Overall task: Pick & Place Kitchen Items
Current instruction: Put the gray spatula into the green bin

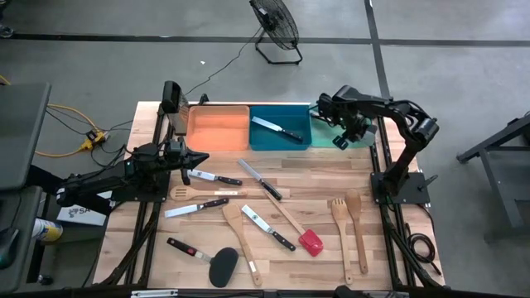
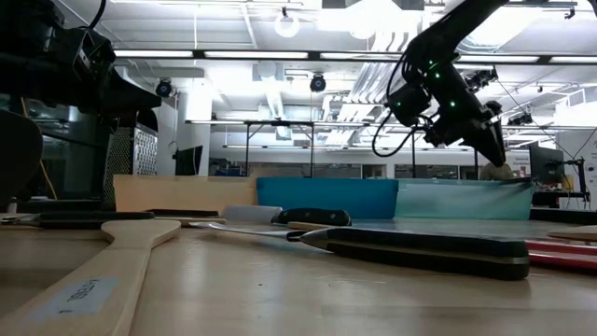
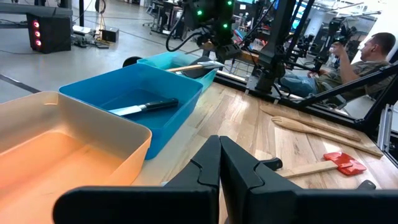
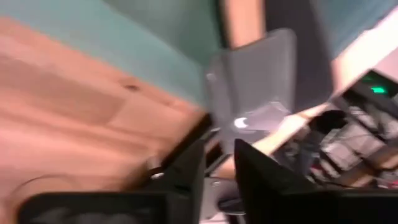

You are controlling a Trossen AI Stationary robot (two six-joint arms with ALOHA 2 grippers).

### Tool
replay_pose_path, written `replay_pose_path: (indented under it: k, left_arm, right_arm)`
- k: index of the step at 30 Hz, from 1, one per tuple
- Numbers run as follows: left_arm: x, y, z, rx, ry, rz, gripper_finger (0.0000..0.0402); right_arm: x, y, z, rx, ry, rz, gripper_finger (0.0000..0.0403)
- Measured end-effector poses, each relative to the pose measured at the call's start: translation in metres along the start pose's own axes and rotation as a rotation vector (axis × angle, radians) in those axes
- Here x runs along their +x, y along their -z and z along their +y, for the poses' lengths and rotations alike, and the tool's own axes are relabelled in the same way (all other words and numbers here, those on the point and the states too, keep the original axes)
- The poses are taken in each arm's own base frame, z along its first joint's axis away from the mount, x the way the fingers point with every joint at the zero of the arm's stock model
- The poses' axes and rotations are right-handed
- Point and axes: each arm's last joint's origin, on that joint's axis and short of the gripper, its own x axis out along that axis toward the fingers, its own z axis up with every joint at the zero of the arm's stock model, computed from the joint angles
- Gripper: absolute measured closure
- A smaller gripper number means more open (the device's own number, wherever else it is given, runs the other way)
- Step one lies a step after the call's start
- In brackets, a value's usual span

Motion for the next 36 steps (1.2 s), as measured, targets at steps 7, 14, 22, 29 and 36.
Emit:
replay_pose_path:
  k: [7,14,22,29,36]
  left_arm:
    - [0.0,0.0,0.0,0.0,0.0,0.0,0.0402]
    - [0.0,0.0,0.0,0.0,0.0,0.0,0.0402]
    - [0.0,0.0,0.0,0.0,0.0,-0.001,0.0402]
    - [0.0,0.0,0.0,0.0,0.0,0.0,0.0402]
    - [0.0,0.0,0.0,0.0,0.0,0.0,0.0402]
  right_arm:
    - [-0.003,0.005,0.014,-0.025,-0.071,0.019,0.0399]
    - [0.021,0.016,0.033,-0.062,-0.09,0.115,0.04]
    - [0.047,0.025,0.032,-0.066,0.076,0.164,0.0399]
    - [0.046,0.023,0.028,-0.02,0.244,0.09,0.0399]
    - [0.047,0.017,0.028,0.043,0.293,0.005,0.0399]
